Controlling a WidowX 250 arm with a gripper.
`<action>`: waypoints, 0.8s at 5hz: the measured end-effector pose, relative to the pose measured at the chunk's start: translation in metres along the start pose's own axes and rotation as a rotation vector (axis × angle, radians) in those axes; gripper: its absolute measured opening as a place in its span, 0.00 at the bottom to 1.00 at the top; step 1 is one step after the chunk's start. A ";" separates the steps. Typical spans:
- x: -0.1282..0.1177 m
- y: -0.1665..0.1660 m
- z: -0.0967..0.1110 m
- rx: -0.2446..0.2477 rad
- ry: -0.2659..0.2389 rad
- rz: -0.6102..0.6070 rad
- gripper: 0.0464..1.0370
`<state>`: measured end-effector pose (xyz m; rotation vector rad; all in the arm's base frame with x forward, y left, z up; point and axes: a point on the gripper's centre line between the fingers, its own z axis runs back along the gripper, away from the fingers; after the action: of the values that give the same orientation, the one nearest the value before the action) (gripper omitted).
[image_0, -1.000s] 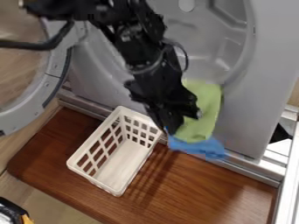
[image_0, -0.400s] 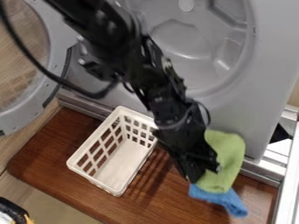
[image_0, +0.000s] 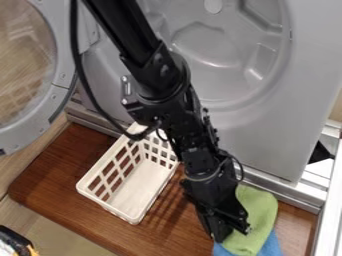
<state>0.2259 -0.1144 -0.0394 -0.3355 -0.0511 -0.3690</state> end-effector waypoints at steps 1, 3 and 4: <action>-0.007 0.011 -0.011 -0.010 0.015 -0.010 0.08; -0.013 0.008 -0.014 0.016 0.069 -0.031 0.57; -0.014 0.006 -0.013 0.007 0.064 -0.031 0.88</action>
<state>0.2152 -0.1091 -0.0553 -0.3158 0.0048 -0.4103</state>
